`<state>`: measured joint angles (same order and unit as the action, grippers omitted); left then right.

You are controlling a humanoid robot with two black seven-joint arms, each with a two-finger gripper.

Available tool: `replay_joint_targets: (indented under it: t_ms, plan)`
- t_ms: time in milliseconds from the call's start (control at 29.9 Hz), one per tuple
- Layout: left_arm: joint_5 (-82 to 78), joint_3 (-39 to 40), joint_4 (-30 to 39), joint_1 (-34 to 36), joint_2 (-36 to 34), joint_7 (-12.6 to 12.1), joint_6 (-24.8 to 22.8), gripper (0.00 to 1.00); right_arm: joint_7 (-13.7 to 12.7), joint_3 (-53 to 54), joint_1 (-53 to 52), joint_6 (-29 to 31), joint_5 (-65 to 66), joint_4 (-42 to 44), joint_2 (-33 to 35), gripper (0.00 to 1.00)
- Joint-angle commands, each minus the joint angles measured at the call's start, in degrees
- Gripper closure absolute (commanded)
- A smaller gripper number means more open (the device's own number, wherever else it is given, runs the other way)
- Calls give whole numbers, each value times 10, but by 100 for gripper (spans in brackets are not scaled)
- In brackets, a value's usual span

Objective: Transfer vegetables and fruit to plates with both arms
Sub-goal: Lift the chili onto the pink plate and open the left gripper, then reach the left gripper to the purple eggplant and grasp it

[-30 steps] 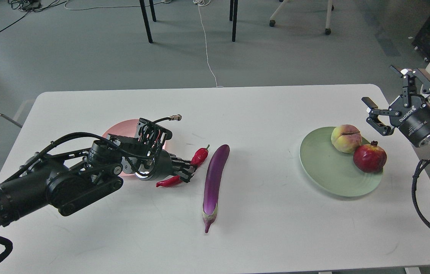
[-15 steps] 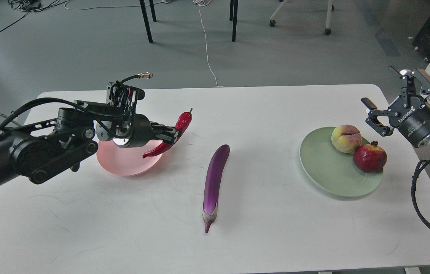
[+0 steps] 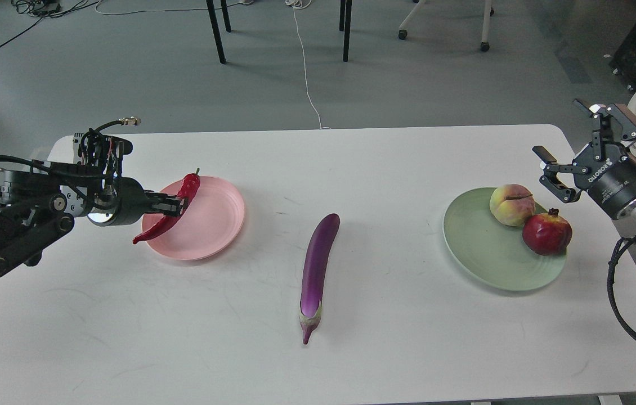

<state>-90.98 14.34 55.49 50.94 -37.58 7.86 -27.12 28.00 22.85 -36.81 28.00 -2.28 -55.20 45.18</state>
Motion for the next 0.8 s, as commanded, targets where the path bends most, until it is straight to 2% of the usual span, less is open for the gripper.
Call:
replay_joint_targets:
  t_ms: [0,100,268,401,502,602,669,770]
  plan:
    - [1,2,-12,0,7,0,4,76,0,0,2,0,0,-1,1,2]
    - [1,4,-29,1,24,0,16,65,0,1,7,0,0,-1,1,2]
    - [17,2,-36,1,26,1,20,36,0,1,8,0,0,-2,2,2]
    - [19,8,-32,4,25,1,20,20,0,1,8,0,0,-2,2,2]
    - [34,13,-23,8,25,21,24,12,0,1,7,0,1,-3,3,2]
    - [90,38,1,7,26,37,56,3,0,0,5,0,1,-3,3,2]
    - [155,65,30,6,25,47,71,3,0,0,5,0,6,-3,3,2]
    - [232,75,94,-1,7,46,72,3,0,-1,7,0,19,-3,3,2]
